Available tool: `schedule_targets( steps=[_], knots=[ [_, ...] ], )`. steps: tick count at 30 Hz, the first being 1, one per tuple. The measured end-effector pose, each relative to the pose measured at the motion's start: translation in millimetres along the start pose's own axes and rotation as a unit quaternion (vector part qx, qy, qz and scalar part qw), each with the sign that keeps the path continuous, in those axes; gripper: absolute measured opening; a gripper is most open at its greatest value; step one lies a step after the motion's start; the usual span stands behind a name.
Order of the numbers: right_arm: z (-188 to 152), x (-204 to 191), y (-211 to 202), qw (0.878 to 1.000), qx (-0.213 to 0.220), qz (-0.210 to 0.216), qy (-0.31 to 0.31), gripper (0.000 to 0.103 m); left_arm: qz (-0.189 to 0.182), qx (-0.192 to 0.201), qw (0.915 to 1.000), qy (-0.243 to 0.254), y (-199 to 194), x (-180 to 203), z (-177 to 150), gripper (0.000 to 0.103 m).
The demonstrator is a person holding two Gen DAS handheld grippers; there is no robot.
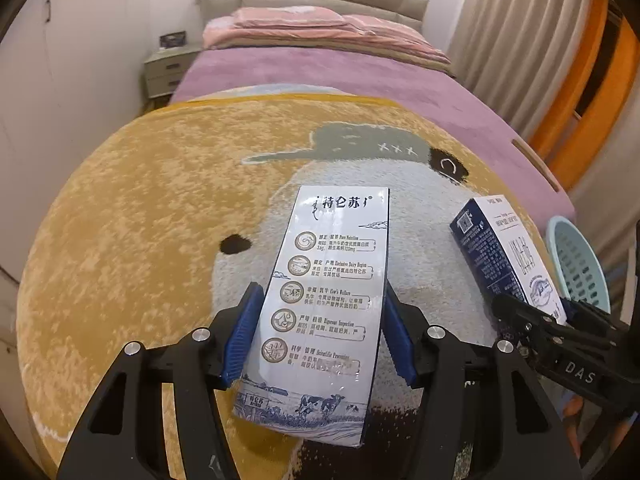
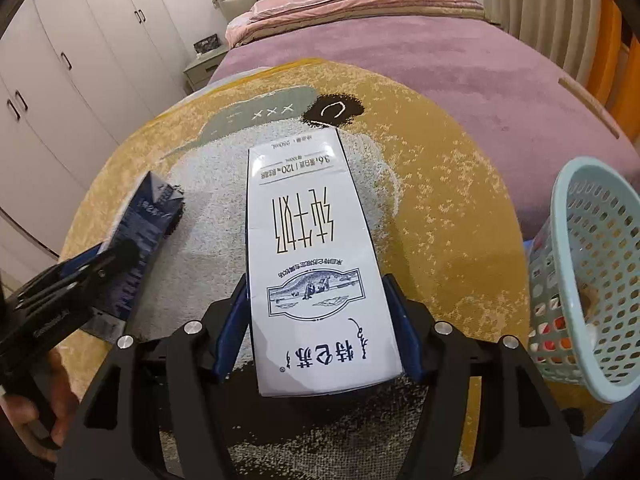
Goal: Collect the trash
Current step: 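Carry both milk cartons over the blue basket and open both tools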
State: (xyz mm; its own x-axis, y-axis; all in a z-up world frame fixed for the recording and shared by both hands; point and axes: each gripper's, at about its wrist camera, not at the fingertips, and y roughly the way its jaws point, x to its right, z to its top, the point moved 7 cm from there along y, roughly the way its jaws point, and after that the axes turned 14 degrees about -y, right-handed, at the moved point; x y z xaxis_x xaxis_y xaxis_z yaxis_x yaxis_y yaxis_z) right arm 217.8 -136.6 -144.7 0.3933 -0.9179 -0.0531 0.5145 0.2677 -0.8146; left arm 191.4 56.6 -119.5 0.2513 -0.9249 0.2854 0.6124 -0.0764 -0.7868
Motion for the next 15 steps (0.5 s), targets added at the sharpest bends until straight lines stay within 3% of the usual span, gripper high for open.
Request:
schedule_targets(
  steps=[6, 9, 15],
  knots=[
    [9, 1, 7, 1.0, 0.006, -0.014, -0.014, 0.066, 0.002, 0.013, 0.9999, 0.002, -8, 1, 0, 0.055],
    [11, -1, 8, 1.0, 0.008, -0.015, -0.025, 0.058, -0.003, 0.023, 0.9997, 0.011, -14, 10, 2, 0.055],
    [14, 17, -18, 0.999, 0.043, -0.022, -0.008, 0.057, -0.025, 0.042, 0.9984, 0.03, -25, 37, 8, 0.055]
  ],
)
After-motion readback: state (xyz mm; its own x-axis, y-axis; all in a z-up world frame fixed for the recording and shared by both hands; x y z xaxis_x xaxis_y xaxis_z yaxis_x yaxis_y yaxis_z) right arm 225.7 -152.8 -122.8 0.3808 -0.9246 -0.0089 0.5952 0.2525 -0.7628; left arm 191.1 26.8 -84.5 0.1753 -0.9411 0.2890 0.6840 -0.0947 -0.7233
